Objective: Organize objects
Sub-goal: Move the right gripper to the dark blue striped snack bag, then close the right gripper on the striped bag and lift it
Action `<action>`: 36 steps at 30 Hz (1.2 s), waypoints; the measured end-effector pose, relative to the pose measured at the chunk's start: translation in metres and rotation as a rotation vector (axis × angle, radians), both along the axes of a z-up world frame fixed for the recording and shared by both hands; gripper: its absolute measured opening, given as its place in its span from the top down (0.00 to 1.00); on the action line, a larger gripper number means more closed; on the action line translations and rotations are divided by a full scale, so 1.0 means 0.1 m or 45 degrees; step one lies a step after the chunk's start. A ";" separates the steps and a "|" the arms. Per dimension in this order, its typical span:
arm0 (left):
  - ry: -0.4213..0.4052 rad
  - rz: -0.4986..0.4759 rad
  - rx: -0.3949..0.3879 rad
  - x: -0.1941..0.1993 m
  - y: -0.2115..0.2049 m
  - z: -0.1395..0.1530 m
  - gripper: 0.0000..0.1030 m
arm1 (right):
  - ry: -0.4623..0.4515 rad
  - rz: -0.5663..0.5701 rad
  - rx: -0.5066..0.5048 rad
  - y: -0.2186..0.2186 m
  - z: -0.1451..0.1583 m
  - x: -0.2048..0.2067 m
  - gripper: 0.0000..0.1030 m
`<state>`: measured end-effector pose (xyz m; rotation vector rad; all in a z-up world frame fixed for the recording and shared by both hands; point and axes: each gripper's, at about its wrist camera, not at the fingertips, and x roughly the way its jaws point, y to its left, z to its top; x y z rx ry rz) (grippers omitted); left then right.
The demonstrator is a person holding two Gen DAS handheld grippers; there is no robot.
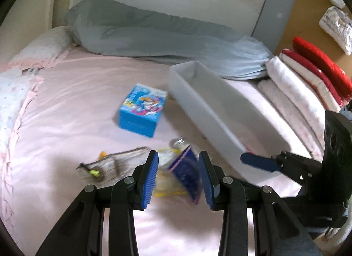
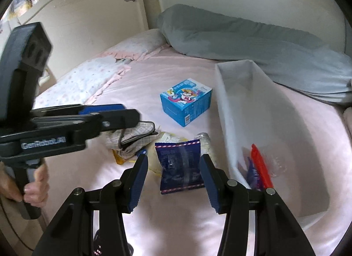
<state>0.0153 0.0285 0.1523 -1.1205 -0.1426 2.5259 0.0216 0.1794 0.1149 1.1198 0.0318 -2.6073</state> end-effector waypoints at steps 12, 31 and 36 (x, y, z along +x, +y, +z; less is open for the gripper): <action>-0.063 0.051 -0.185 0.23 -0.30 -0.53 0.64 | 0.064 0.195 0.243 -0.54 -0.57 0.01 0.54; -0.246 0.187 -0.188 0.03 -0.45 -1.22 0.64 | -0.214 0.009 0.167 -0.17 -1.26 -0.34 0.14; -0.140 0.164 -0.218 0.10 -0.36 -1.33 0.44 | -0.235 0.016 0.176 -0.19 -1.31 -0.34 0.01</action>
